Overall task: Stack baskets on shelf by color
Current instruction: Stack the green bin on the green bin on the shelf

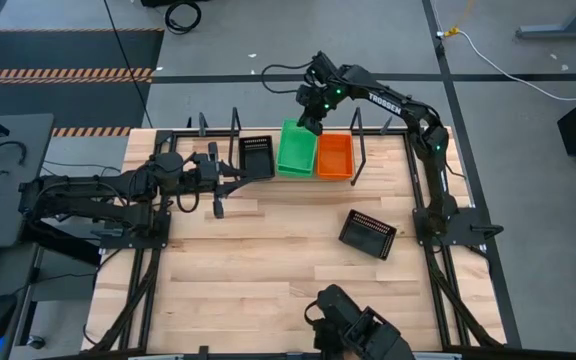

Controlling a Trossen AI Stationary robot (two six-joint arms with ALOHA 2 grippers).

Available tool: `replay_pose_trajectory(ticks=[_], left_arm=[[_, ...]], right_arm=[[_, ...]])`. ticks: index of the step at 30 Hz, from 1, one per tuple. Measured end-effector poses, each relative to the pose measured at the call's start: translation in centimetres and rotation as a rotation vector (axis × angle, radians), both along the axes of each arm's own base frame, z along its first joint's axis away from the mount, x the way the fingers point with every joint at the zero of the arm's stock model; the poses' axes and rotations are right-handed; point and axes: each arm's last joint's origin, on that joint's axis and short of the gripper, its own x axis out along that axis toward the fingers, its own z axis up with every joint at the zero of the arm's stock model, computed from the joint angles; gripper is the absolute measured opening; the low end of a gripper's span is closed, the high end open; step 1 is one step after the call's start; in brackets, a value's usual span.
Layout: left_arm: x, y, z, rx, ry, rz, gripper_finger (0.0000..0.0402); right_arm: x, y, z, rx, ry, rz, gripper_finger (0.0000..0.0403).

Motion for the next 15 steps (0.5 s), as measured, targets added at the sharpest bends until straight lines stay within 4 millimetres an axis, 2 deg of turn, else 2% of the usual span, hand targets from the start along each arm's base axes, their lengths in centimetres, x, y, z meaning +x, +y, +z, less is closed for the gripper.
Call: replay_pose_trajectory(ticks=[9, 15], left_arm=[[0.0, 0.0, 0.0, 0.0, 0.0, 0.0, 0.0084], [0.0, 0.0, 0.0, 0.0, 0.0, 0.0, 0.0086]], right_arm=[[-0.2, 0.2, -0.2, 0.032, 0.016, 0.011, 0.001], [0.0, 0.5, -1.9, 0.049, 0.036, 0.021, 0.001]])
